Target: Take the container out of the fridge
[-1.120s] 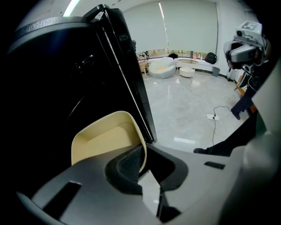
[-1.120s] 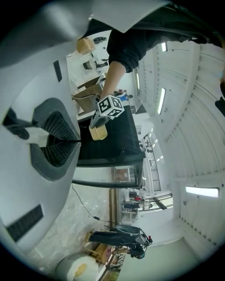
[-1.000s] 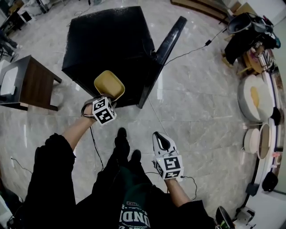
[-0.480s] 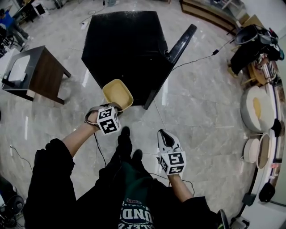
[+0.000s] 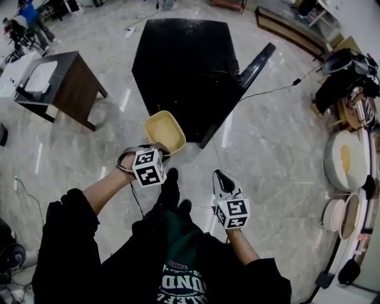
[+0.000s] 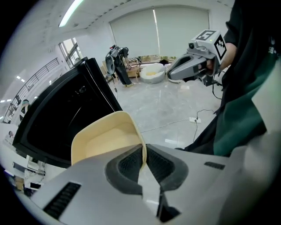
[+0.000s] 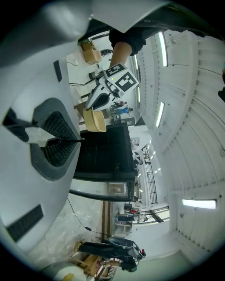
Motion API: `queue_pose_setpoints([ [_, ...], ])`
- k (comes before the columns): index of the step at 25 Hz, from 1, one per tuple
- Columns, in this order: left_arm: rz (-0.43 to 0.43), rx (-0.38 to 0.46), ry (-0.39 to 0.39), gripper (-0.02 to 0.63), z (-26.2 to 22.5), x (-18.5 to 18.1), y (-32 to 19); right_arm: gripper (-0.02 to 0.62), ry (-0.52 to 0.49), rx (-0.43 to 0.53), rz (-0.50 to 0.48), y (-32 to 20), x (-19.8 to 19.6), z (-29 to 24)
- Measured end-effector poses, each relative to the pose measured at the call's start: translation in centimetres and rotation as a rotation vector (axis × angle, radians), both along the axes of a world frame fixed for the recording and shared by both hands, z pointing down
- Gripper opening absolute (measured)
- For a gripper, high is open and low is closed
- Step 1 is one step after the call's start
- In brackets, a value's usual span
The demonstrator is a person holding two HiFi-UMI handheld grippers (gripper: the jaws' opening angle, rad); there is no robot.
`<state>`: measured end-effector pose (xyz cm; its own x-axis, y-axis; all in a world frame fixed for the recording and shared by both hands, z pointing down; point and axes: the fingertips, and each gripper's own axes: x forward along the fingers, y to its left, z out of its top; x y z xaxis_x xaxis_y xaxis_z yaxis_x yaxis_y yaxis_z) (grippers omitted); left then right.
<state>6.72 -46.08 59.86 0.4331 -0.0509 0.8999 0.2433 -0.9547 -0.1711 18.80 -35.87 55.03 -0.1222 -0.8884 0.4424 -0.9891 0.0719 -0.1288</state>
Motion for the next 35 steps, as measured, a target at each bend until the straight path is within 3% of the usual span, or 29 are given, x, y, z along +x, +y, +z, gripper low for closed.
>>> queue_pose_setpoints([
  [16, -0.033, 0.012, -0.005, 0.032, -1.5, -4.1, 3.4, 0.035, 0.018, 0.025, -0.087, -0.1, -2.3, -1.3],
  [35, -0.055, 0.002, -0.016, 0.032, -1.2, -6.7, 4.3, 0.035, 0.028, 0.027, -0.121, -0.3, -4.3, -1.6],
])
